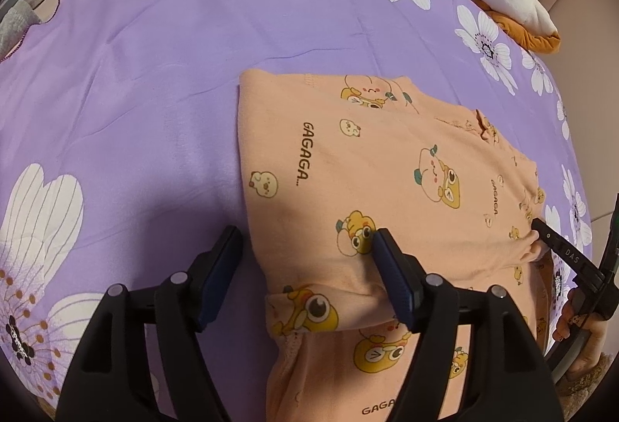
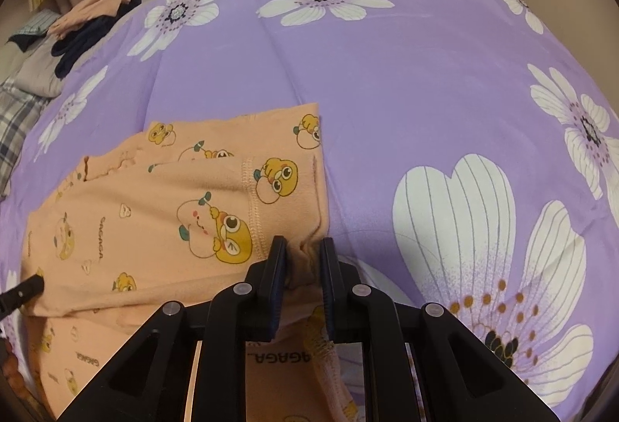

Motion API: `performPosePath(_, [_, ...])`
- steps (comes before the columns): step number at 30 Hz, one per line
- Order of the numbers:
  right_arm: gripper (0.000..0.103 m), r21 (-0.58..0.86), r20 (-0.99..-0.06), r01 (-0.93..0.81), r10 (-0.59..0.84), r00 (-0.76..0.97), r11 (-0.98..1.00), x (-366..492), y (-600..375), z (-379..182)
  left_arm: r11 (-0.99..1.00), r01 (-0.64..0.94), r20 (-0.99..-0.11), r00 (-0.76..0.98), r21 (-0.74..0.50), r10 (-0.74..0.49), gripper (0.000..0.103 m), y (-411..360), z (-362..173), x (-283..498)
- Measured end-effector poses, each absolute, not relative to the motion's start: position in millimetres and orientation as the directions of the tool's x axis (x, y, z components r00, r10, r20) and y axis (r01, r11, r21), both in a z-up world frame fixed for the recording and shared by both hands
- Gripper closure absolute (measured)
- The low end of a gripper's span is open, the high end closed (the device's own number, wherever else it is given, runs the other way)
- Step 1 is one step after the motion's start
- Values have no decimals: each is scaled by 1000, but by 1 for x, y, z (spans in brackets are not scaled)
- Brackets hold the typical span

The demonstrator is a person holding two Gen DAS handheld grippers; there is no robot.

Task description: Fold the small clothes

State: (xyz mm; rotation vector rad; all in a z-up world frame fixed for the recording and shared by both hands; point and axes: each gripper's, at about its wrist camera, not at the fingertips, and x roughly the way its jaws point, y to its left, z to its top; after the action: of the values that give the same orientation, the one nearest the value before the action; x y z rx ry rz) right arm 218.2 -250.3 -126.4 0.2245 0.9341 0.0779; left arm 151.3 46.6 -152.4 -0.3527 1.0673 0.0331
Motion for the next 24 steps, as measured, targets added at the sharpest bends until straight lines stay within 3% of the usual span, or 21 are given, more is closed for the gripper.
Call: performPosePath(24, [90,238,-776,30,171,607,971,217,-251,-128,949,-188,-861,491,-255,-134,27,42,-154,152])
